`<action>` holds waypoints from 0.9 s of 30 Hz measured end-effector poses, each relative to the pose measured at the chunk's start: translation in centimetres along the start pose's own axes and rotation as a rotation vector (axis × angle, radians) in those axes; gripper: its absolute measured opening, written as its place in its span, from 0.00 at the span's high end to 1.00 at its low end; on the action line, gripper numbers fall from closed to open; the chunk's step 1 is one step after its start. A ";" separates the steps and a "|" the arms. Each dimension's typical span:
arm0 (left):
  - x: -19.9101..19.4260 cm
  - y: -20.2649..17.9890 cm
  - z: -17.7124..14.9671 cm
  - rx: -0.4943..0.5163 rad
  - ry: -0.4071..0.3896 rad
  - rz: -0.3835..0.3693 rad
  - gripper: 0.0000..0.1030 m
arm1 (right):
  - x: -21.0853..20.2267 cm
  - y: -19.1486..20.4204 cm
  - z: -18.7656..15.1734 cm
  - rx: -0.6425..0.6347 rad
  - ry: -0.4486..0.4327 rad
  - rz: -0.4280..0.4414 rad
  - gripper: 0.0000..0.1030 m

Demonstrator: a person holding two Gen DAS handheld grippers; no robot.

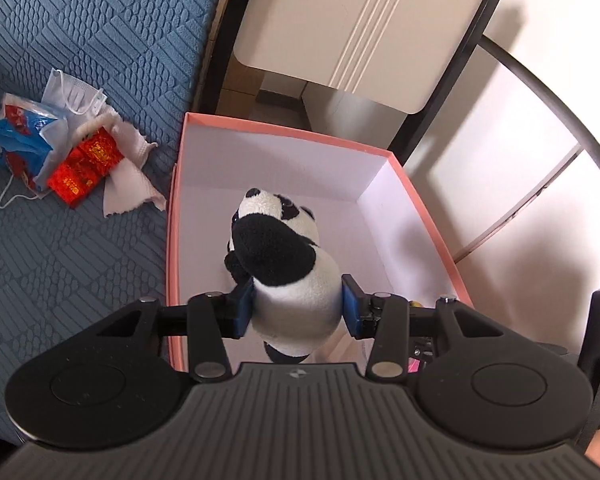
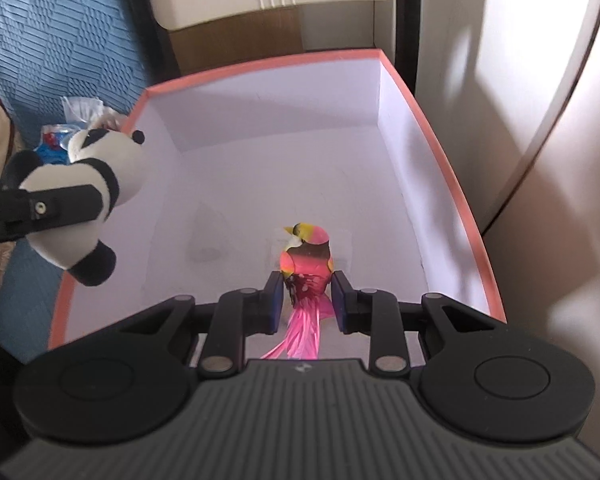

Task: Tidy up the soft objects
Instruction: 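Open both grippers to drop the bird and panda into the pink box, then withdraw both tools from the box back toward the pile on the cushion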

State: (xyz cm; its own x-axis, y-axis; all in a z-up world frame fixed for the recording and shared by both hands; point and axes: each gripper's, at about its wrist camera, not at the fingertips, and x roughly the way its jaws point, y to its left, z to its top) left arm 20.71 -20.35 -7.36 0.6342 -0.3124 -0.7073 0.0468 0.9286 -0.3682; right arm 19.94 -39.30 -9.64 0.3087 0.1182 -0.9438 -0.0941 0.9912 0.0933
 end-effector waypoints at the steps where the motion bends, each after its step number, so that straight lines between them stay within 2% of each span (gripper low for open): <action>1: 0.0 0.0 0.1 0.000 0.000 -0.008 0.51 | 0.0 -0.1 -0.1 0.004 0.003 -0.001 0.71; 3: -0.2 -0.1 0.4 0.003 0.003 -0.022 0.45 | -0.2 -0.4 -0.3 0.014 0.010 0.011 0.70; 5: -0.5 -0.4 0.6 0.003 -0.004 -0.007 0.28 | -0.4 -0.7 -0.3 0.027 0.014 0.019 0.68; 7: -1.2 -0.9 0.7 0.026 -0.032 0.006 0.26 | -0.5 -0.6 -0.1 0.025 0.012 -0.006 0.52; 9: -1.9 -1.1 1.0 0.039 -0.043 0.003 0.26 | -1.0 -0.6 0.0 0.018 -0.001 -0.030 0.50; 12: -3.5 -1.3 1.4 0.049 -0.073 -0.004 0.26 | -2.0 -0.4 0.2 0.029 -0.014 -0.017 0.47; 16: -5.9 -1.8 2.2 0.085 -0.123 -0.002 0.26 | -4.4 0.3 0.8 0.029 -0.055 0.009 0.47; 27: -12.5 -1.3 3.4 0.115 -0.236 -0.028 0.26 | -9.8 3.2 2.2 0.022 -0.170 -0.006 0.47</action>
State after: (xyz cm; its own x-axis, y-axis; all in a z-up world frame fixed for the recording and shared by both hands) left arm 15.38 -17.00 4.03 0.7934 -0.2952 -0.5323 0.1459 0.9412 -0.3046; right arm 18.72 -37.16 0.56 0.4647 0.1191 -0.8774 -0.0721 0.9927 0.0965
